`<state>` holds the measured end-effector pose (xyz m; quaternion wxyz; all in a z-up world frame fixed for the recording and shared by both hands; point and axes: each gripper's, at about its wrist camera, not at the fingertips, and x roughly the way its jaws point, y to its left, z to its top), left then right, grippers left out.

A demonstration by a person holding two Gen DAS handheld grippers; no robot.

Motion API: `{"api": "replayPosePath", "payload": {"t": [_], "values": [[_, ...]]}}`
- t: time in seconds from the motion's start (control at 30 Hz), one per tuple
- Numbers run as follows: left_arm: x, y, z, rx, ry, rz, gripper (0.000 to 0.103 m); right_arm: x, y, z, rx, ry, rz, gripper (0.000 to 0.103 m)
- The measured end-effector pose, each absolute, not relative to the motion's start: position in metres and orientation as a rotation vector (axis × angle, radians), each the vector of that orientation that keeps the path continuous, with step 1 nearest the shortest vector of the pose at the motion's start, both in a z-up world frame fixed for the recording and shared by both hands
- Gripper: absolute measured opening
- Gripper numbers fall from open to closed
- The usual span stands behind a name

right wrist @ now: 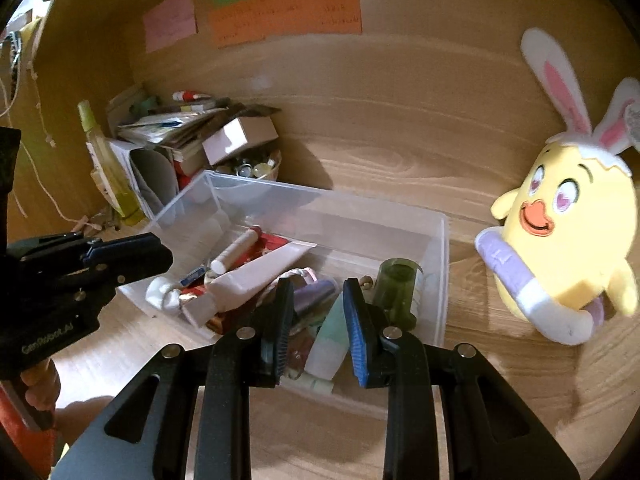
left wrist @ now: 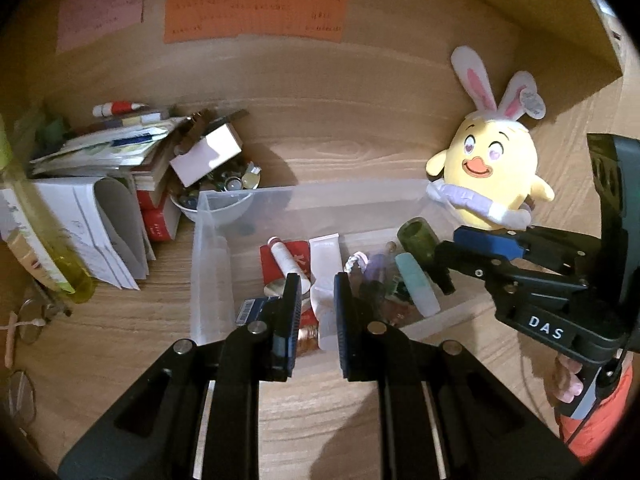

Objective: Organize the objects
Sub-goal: 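Carry the tube and green bottle into the clear box and release them, then withdraw both open tools up and away from the clear box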

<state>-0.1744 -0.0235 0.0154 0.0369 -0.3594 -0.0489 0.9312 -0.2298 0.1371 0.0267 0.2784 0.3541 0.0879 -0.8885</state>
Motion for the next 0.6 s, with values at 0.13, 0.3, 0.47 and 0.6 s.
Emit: {"api": "replayPosePath", "payload": {"t": [0.13,0.3,0.47,0.6], "values": [[-0.162,-0.024,0.017,-1.093,-0.158,2.859,0.015,-0.214,0.142,0.029,0.938,0.226,-2.391,0.046],[-0.145,-0.023,0.015,-1.087,-0.147,2.878,0.037,-0.192,0.152,0.032,0.897,0.213,-2.427,0.064],[-0.125,-0.024,0.017,-1.052,-0.142,2.920,0.067,-0.176,0.156,0.031,0.878,0.225,-2.439,0.079],[-0.112,-0.024,0.019,-1.024,-0.107,2.963,0.080,-0.167,0.157,0.027,0.885,0.232,-2.443,0.079]]}}
